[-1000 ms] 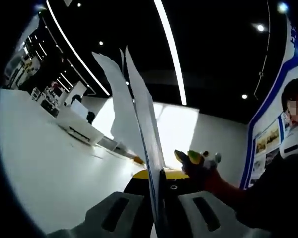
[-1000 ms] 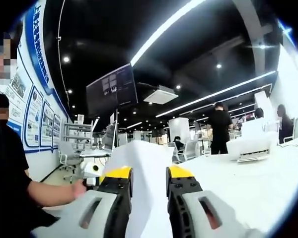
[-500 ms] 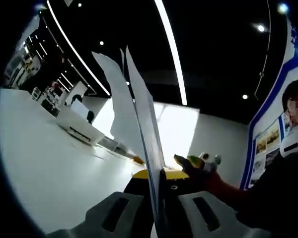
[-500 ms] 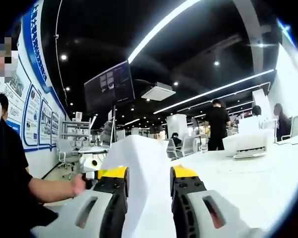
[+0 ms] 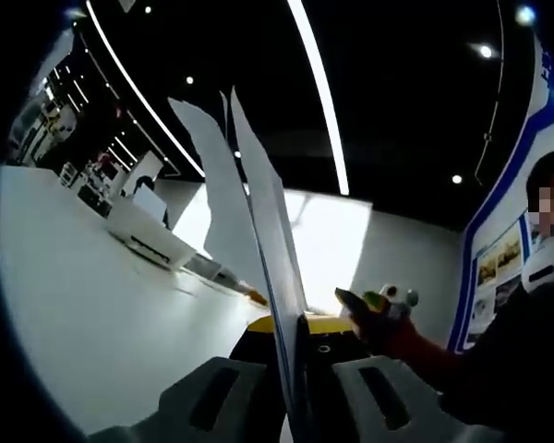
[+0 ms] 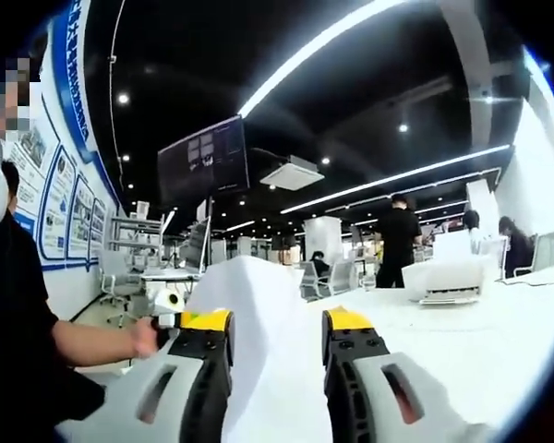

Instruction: Organize the stack of printing papers by aligning and flattening the scattered papers on the table

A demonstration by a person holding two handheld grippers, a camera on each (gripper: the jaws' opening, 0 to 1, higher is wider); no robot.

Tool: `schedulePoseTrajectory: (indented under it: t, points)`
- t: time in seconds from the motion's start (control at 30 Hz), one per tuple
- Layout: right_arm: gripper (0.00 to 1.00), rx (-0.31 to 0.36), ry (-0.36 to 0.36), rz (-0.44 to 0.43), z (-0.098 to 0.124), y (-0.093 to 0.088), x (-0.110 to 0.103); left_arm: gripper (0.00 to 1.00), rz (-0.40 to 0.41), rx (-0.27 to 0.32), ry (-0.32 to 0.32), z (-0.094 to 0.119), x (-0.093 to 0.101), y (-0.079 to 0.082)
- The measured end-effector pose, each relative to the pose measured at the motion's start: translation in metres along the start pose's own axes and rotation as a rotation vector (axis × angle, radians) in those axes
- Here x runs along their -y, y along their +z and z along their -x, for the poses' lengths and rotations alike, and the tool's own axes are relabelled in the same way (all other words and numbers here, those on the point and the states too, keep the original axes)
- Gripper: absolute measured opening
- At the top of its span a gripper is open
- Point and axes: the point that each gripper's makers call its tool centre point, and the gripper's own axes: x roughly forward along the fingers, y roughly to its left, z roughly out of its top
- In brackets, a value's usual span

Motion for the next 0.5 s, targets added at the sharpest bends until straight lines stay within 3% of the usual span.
schedulePoseTrajectory:
  t: [0.5]
  points:
    - [0.42, -0.076, -0.02, -0.011, 0.024, -0.018, 0.006, 0.07, 0.0, 0.0, 0.002, 0.001, -0.001, 0.001]
